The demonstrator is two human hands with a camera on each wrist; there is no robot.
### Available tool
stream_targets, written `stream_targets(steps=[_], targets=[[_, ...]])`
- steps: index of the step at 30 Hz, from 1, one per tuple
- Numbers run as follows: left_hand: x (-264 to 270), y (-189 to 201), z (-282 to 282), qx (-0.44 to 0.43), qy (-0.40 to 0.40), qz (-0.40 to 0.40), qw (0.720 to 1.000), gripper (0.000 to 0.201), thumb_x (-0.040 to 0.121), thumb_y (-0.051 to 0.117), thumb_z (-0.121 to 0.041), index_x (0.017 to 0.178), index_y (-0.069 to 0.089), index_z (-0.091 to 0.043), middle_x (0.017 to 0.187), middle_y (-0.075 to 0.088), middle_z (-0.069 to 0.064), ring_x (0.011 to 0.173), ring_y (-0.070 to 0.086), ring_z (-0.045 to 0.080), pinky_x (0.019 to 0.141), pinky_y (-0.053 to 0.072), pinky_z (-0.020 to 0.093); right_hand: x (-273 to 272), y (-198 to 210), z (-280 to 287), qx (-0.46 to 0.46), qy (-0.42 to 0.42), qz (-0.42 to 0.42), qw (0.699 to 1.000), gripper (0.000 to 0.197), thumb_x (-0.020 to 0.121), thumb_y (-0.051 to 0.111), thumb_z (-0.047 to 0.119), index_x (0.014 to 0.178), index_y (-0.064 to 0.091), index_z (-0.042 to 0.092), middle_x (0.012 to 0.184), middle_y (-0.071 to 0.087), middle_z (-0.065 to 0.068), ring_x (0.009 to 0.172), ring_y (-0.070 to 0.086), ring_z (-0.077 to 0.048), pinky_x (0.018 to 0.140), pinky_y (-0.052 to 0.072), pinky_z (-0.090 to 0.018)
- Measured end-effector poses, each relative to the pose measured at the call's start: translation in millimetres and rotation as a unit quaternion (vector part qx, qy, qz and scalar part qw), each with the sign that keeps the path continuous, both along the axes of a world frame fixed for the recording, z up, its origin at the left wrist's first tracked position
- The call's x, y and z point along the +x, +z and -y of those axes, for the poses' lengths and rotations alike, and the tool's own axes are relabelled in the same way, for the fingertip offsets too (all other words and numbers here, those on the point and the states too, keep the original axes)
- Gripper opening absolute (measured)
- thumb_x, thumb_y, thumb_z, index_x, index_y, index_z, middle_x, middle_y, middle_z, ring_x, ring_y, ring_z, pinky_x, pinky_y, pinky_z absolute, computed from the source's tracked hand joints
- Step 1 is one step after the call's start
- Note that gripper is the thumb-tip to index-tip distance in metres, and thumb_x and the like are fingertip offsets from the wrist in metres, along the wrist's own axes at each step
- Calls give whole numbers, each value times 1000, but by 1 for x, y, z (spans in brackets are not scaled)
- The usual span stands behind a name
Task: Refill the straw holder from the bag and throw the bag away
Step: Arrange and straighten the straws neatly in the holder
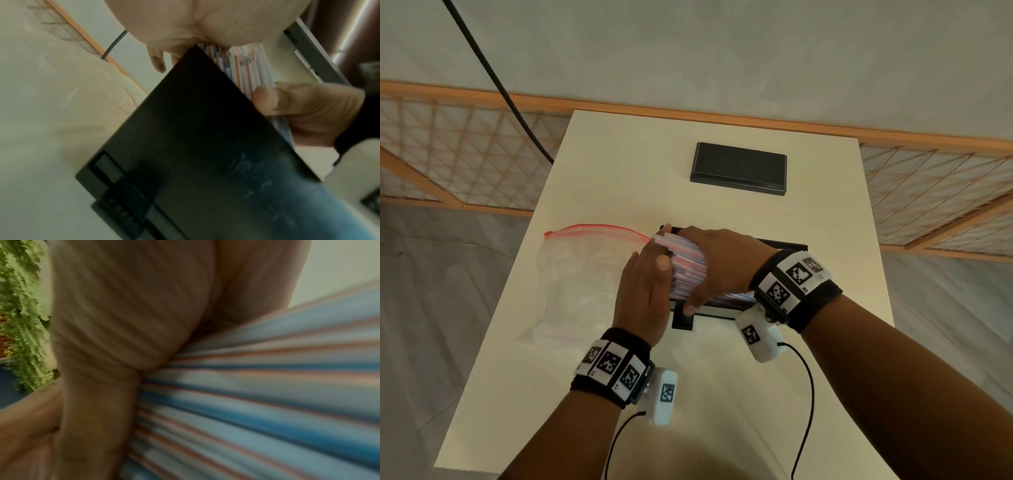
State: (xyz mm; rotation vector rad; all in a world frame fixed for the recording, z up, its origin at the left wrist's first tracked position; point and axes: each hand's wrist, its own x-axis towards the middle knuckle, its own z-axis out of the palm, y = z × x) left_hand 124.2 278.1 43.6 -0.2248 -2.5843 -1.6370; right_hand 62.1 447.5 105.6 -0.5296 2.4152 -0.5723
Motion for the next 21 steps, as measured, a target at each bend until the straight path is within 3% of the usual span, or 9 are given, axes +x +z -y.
stream_targets(steps=[5,10,16,21], targets=[[5,5,-6,147,60,48,986,70,101,21,-65,146,52,-22,141,62,0,134,57,19,110,47,51,8,0,-4,-53,-24,-21,998,106,54,94,50,143,40,29,130,60,6,114,58,-15,102,50,-39],[2,7,-7,170,129,50,976,81,93,24,-77,143,55,-22,143,59,-7,136,54,12,112,47,48,25,10,-18,-68,-62,-66,994,99,59,92,51,142,44,28,131,60,7,117,57,-13,103,49,-37],[0,8,-14,142,77,12,987,79,98,26,-70,144,56,-13,146,58,-3,138,52,11,116,44,43,61,12,-43,39,-97,-112,988,105,60,81,70,147,39,30,139,53,7,123,53,-16,105,47,-45],[1,11,-20,59,66,-27,996,73,103,20,-61,143,57,-11,149,56,-1,142,49,10,117,41,40,63,-13,-36,-10,-106,-65,992,110,59,84,67,150,35,28,145,50,4,130,47,-19,111,42,-46]])
